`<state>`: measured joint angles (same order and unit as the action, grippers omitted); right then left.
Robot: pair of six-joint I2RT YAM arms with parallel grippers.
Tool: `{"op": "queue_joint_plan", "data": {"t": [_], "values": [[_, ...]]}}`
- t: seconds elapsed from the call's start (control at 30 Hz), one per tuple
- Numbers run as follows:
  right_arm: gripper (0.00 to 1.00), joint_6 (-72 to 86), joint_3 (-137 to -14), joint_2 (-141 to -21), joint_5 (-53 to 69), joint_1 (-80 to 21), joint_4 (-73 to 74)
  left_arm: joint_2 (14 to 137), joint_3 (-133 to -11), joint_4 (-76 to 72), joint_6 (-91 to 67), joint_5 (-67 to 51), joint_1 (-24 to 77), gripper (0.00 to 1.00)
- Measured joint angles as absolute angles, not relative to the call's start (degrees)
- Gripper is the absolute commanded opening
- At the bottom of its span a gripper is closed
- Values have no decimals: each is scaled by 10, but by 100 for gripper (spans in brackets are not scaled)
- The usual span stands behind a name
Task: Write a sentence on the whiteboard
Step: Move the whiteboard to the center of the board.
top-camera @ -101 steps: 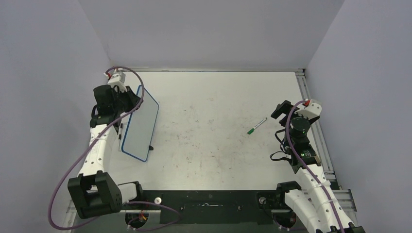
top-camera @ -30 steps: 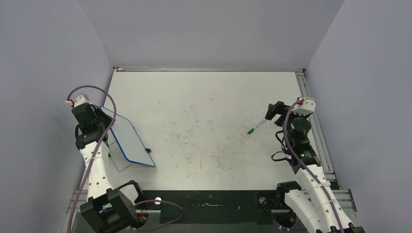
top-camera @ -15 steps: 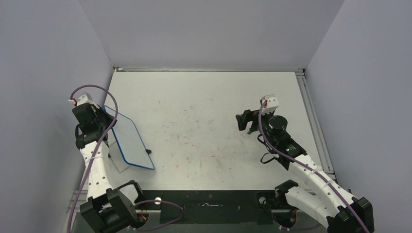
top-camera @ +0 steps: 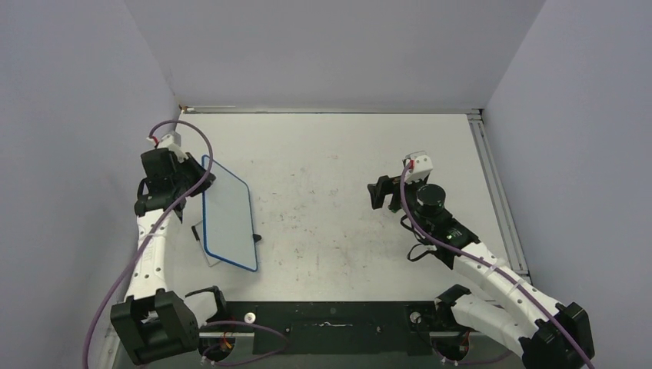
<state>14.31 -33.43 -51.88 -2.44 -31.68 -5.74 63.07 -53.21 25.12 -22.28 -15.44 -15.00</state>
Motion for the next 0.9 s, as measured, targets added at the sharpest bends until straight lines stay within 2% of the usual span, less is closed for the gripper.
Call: {"op": "queue_joint_plan", "data": {"t": [0.63,0.9], "values": [[90,143,-334,-489,-73,-335,-30,783,-620,174,-228,-137,169,0],[90,148,-334,-488,-94,-339,-27,760,-604,166,-227,-79,215,0]]}}
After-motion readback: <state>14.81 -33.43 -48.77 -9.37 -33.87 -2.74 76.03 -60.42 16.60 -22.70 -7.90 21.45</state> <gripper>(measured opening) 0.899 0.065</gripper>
